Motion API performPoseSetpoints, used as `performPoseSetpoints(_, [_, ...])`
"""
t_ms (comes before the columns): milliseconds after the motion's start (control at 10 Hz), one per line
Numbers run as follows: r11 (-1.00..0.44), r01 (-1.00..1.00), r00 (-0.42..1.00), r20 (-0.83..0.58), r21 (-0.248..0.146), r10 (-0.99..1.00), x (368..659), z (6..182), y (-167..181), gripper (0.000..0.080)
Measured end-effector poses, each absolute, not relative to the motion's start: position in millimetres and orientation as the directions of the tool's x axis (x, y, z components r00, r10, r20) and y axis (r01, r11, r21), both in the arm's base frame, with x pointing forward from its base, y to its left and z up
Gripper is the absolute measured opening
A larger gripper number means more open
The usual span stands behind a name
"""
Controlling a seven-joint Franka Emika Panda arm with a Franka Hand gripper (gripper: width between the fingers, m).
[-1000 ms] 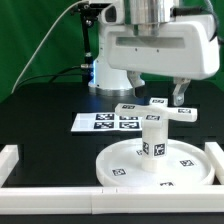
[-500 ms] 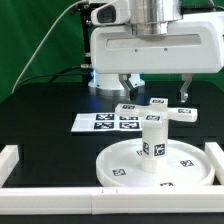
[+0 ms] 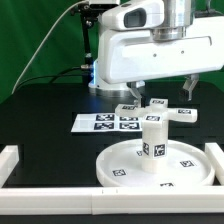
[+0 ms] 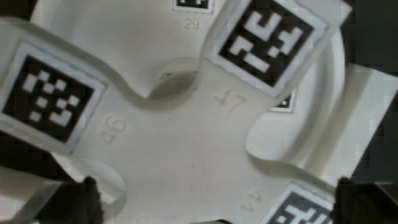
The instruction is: Assemble round table
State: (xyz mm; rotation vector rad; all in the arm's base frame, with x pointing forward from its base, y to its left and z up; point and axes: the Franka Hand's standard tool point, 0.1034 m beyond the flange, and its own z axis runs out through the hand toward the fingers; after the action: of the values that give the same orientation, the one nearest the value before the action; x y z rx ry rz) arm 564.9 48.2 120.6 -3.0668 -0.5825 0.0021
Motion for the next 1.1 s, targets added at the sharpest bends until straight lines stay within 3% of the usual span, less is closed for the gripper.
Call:
performPoseSetpoints(300, [-0.798, 0.603, 0.798, -0.01, -0.003, 0.603, 564.1, 115.5, 44.3, 0.0649])
performPoseSetpoints(700, [-0.794, 0.608, 0.794, 0.0, 0.009, 0.608, 566.2, 108.2, 43.5, 0.0649])
performPoseSetpoints(800, [-0.795, 0.607, 0.795, 0.001, 0.011, 0.607, 566.8, 108.7, 42.5, 0.0557])
performPoseSetpoints(900, [-0.796, 0.605, 0.796, 0.001, 0.013, 0.605, 567.2, 109.1, 40.2, 0.0411])
performPoseSetpoints(1000, [-0.797, 0.603, 0.797, 0.004, 0.015, 0.603, 567.9, 111.9, 39.0, 0.0411])
performPoseSetpoints(1100, [-0.796, 0.605, 0.796, 0.001, 0.01, 0.605, 566.2, 112.9, 41.0, 0.0267])
